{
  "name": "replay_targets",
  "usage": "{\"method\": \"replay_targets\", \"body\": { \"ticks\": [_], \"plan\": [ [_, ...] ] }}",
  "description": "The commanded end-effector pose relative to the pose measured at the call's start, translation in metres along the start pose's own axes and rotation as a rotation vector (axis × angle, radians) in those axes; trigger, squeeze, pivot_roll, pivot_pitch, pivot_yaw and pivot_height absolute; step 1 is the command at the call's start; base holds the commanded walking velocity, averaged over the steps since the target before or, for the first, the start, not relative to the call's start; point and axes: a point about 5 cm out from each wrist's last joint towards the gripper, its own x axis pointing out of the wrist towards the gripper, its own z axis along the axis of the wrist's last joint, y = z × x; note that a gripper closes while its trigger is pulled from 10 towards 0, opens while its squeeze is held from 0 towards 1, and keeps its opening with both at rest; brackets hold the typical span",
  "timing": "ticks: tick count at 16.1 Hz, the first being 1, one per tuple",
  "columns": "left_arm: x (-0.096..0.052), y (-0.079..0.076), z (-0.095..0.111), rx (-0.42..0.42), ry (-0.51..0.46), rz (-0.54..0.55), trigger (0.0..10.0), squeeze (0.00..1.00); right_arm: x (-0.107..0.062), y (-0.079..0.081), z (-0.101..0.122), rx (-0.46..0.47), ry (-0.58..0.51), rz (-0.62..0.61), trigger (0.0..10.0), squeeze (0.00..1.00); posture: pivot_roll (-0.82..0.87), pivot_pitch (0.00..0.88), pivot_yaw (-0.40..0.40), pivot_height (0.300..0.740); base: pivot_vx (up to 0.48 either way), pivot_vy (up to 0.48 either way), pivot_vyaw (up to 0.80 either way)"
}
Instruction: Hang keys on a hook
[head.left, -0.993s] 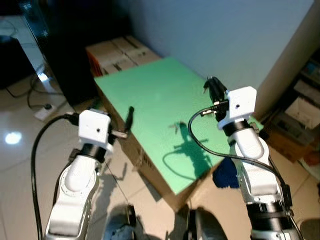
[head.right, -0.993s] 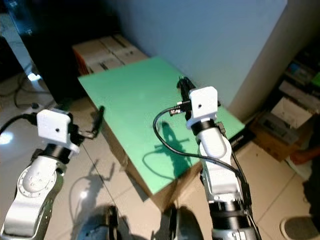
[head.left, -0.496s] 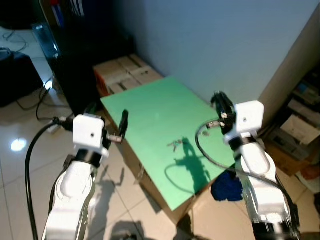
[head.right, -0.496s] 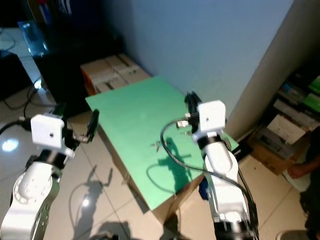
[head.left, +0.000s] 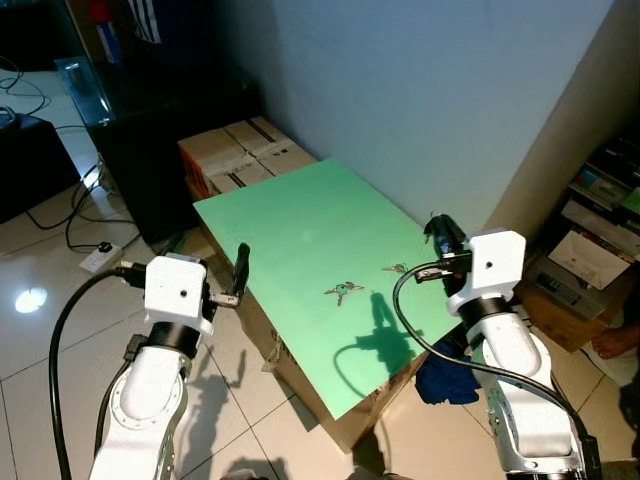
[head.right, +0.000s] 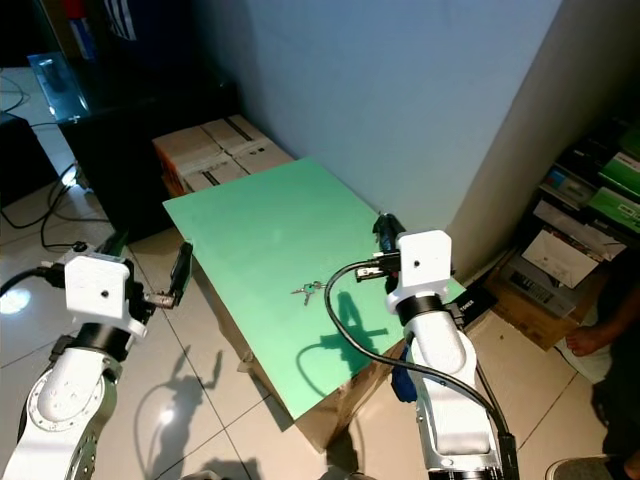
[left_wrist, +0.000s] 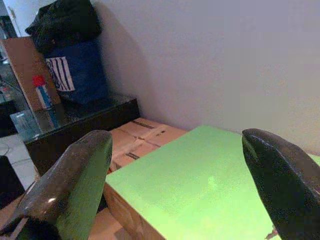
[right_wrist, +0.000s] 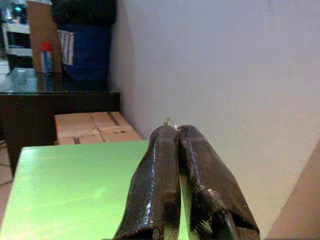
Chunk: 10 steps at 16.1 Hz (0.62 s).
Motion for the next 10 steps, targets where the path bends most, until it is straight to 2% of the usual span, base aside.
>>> {"method": "replay_targets", "body": {
  "ticks": [1,7,10],
  "plan": [
    [-0.002,0.001,0.001,0.012,-0.003,0.007,10.0,0.0,-0.002,0.003,-0.001,-0.021,0.011,0.032,10.0,0.0,0.01,0.0,-0.03,0.74,0.0,0.0,0.0],
    [-0.004,-0.002,0.005,0.032,-0.03,0.02,10.0,0.0,-0.001,0.013,-0.002,0.004,0.006,0.104,10.0,0.0,0.02,0.0,-0.045,0.74,0.0,0.0,0.8],
    [-0.008,-0.006,0.004,0.048,-0.029,-0.014,10.0,0.0,-0.001,0.017,-0.002,0.014,0.001,0.132,10.0,0.0,0.03,0.0,-0.046,0.74,0.0,0.0,0.8]
  ]
}}
